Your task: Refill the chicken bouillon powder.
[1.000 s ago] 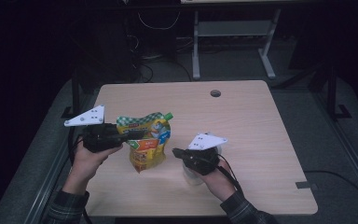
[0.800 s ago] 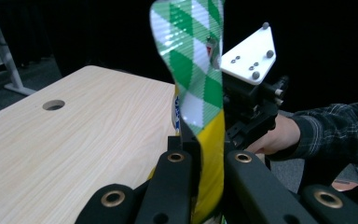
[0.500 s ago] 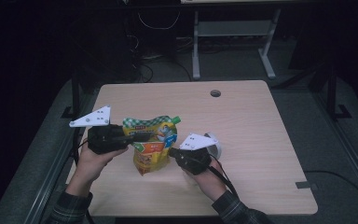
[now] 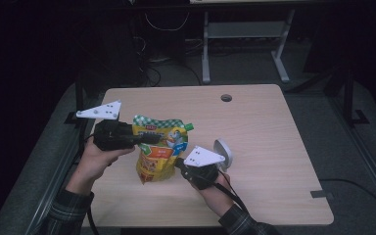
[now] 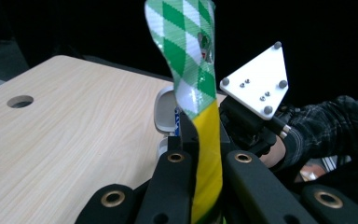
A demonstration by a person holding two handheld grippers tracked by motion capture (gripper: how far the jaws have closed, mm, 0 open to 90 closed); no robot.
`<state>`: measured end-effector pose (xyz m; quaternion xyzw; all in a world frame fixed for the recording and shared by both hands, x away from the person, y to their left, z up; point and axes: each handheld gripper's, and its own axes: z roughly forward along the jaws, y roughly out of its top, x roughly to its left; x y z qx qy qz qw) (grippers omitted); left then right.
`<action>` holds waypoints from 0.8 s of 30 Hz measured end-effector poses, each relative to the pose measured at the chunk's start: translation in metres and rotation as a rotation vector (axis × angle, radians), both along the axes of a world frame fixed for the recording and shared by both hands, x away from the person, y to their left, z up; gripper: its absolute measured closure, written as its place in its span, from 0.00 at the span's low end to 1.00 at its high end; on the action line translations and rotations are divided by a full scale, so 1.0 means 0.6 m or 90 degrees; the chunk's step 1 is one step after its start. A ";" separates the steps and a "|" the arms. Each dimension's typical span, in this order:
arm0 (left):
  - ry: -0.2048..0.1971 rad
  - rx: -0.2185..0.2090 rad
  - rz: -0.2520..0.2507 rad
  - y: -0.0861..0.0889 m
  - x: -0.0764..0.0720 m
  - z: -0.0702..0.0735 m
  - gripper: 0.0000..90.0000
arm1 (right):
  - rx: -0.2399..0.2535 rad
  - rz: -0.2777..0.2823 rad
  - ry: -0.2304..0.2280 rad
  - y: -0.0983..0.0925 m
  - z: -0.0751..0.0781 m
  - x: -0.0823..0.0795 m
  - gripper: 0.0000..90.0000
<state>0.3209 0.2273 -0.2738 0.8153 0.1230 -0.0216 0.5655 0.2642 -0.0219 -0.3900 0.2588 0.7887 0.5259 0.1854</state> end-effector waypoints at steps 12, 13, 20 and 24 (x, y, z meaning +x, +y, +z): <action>0.010 0.045 -0.024 -0.015 0.012 0.025 1.00 | -0.013 -0.005 -0.010 0.026 0.001 -0.009 1.00; 0.011 0.046 -0.024 -0.016 0.012 0.026 1.00 | -0.012 -0.004 -0.011 0.028 0.001 -0.009 1.00; 0.017 0.066 -0.029 -0.023 0.019 0.029 1.00 | -0.011 -0.001 -0.014 0.044 -0.004 -0.012 1.00; 0.024 0.075 -0.025 -0.028 0.023 0.029 1.00 | -0.006 -0.002 -0.019 0.050 -0.007 -0.014 1.00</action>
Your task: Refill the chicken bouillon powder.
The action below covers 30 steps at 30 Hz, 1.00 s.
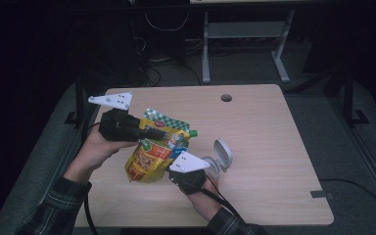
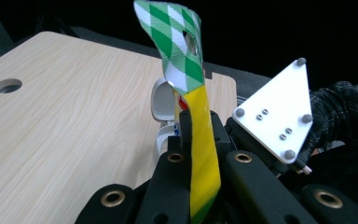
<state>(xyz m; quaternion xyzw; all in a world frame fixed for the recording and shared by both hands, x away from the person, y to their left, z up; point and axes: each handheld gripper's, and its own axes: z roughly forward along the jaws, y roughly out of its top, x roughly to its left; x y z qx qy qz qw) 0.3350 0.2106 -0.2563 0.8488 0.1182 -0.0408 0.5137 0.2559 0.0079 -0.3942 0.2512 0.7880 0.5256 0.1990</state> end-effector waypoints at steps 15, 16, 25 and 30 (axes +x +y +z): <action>0.007 0.044 0.001 -0.038 0.009 -0.002 1.00 | 0.005 0.004 0.003 0.015 -0.010 -0.005 1.00; 0.005 0.049 -0.001 -0.040 0.009 -0.002 1.00 | 0.006 0.005 0.004 0.016 -0.011 -0.005 1.00; 0.014 0.061 -0.012 -0.059 0.003 0.001 1.00 | 0.018 0.011 0.007 0.014 -0.013 -0.002 1.00; 0.020 0.075 -0.020 -0.068 0.001 -0.001 1.00 | 0.025 0.022 0.007 0.016 -0.017 -0.007 1.00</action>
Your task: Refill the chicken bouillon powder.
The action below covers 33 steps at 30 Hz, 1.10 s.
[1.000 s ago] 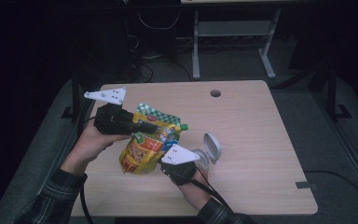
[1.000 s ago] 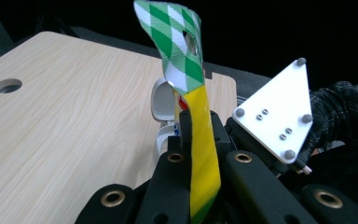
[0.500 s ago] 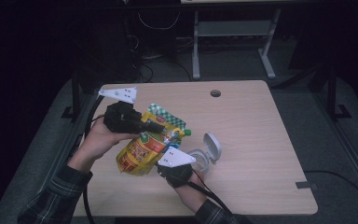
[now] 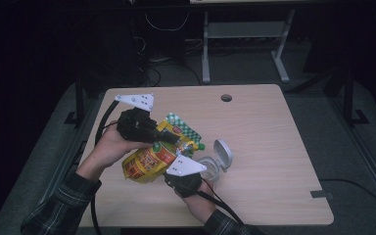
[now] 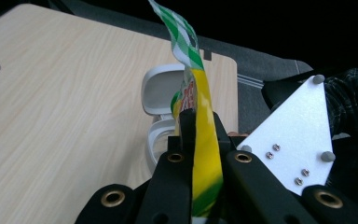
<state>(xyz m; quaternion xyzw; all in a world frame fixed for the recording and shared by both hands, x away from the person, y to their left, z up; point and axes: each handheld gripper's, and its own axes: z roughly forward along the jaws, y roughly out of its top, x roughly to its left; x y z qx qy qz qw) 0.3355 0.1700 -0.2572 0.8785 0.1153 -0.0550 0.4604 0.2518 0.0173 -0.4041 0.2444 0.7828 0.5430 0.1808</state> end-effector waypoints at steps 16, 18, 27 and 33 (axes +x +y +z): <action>0.026 0.051 0.013 -0.036 0.006 -0.010 1.00 | 0.026 0.014 -0.015 0.000 -0.012 -0.011 1.00; 0.029 0.055 0.012 -0.038 0.008 -0.012 1.00 | 0.030 0.013 -0.015 -0.001 -0.013 -0.011 1.00; 0.060 0.076 0.004 -0.050 0.017 -0.029 1.00 | 0.036 0.013 -0.012 0.001 -0.025 -0.018 1.00; 0.073 0.098 -0.006 -0.062 0.024 -0.037 1.00 | 0.038 0.012 -0.006 -0.002 -0.031 -0.017 1.00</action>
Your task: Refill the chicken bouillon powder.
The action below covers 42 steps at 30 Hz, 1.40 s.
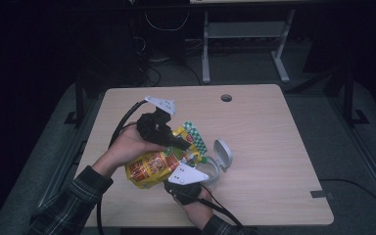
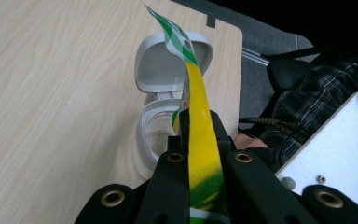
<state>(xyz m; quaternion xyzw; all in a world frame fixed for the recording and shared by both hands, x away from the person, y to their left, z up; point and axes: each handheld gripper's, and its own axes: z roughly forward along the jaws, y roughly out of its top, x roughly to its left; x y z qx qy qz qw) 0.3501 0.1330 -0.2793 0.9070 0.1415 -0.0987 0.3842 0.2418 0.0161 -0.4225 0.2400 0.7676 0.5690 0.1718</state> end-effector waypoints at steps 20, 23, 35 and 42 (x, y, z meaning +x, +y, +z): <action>0.026 0.086 0.019 -0.035 0.006 -0.013 1.00 | 0.034 0.016 0.021 -0.003 -0.013 -0.001 1.00; 0.023 0.092 0.015 -0.040 0.008 -0.012 1.00 | 0.040 0.013 0.022 -0.005 -0.013 0.001 1.00; 0.028 0.140 0.017 -0.068 0.015 -0.006 0.99 | 0.068 0.012 0.029 -0.013 -0.009 0.004 1.00; 0.038 0.163 0.006 -0.080 0.018 -0.003 0.99 | 0.077 0.014 0.026 -0.014 -0.007 0.003 1.00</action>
